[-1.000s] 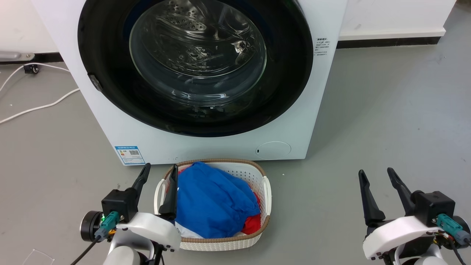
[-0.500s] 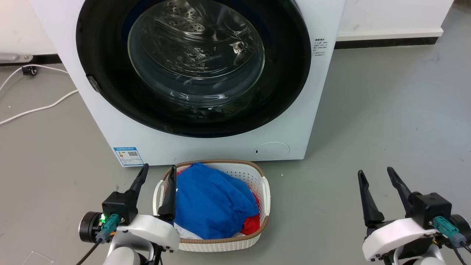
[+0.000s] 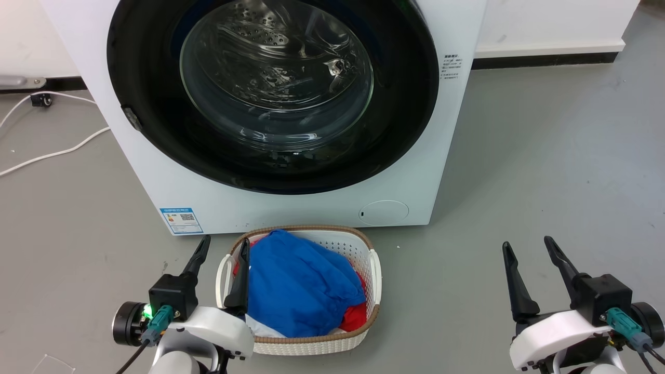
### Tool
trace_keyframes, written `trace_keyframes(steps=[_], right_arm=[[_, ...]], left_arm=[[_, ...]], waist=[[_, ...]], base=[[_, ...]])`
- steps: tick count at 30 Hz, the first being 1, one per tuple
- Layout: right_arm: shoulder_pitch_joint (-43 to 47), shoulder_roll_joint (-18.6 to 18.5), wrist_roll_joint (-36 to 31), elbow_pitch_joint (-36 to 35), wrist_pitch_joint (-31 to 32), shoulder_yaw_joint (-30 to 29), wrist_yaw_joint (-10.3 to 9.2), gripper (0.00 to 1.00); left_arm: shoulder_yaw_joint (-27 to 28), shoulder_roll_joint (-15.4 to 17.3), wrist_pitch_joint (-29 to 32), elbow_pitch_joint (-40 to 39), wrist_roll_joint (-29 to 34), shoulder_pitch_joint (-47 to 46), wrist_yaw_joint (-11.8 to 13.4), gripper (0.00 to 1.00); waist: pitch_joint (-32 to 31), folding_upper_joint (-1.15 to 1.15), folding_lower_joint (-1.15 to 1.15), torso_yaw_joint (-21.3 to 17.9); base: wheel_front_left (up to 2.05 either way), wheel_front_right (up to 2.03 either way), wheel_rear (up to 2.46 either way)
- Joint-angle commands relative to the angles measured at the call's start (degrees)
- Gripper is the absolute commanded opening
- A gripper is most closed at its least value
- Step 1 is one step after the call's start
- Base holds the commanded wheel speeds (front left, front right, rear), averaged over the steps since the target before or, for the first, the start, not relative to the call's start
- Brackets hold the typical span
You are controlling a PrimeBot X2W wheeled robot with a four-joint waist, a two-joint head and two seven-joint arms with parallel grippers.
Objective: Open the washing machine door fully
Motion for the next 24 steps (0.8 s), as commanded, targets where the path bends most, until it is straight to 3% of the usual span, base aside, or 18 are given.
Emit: trace_keyframes(steps=[1, 14, 15, 16, 17, 18, 21, 24], right_arm=[[0.16, 0.22, 0.41, 0.06, -0.16, -0.01, -0.01, 1.00], [-0.30, 0.21, 1.69, 0.45, -0.35, -0.36, -0.01, 1.00], [-0.38, 0.21, 1.81, 0.52, -0.33, -0.37, -0.01, 0.76], [-0.48, 0.22, 2.13, 0.59, -0.35, -0.36, -0.01, 0.41], [-0.54, 0.22, 2.46, 0.70, -0.25, -0.36, -0.01, 0.24], [-0.56, 0.22, 2.87, 0.84, -0.09, -0.39, -0.01, 0.00], [-0.67, 0.22, 4.42, 1.12, 0.08, -0.63, -0.01, 0.00], [-1.15, 0.19, 11.69, 2.21, 0.82, -1.93, -0.02, 0.00]], left_arm=[[0.25, -0.06, -0.29, 0.14, -0.30, -0.33, -0.30, 1.00], [1.13, -0.84, -0.23, 1.25, -0.63, -0.79, -0.90, 1.00], [1.21, -0.86, -0.23, 1.27, -0.54, -0.78, -0.90, 1.00], [1.27, -0.91, -0.23, 1.33, -0.51, -0.74, -0.95, 1.00], [1.31, -0.92, -0.23, 1.35, -0.45, -0.74, -1.00, 1.00], [1.37, -0.94, -0.23, 1.32, -0.44, -0.76, -1.06, 1.00], [1.65, -1.02, -0.23, 1.16, -0.58, -0.79, -1.17, 1.00], [2.16, -1.10, -0.23, 0.99, -0.92, -0.76, -1.25, 1.00]], waist=[[0.02, 0.00, 0.00, 0.01], [0.15, 0.00, 0.00, 0.29], [0.15, 0.00, 0.00, 0.30], [0.14, 0.00, 0.00, 0.33], [0.14, 0.00, 0.00, 0.35], [0.13, 0.00, 0.00, 0.37], [0.15, 0.00, 0.00, 0.45], [0.22, 0.00, 0.00, 0.42]], base=[[0.00, 0.00, 0.00], [0.00, 0.00, 0.00], [0.00, 0.00, 0.00], [0.00, 0.00, 0.00], [0.00, 0.00, 0.00], [0.00, 0.00, 0.00], [0.00, 0.00, 0.00], [0.00, 0.00, 0.00]])
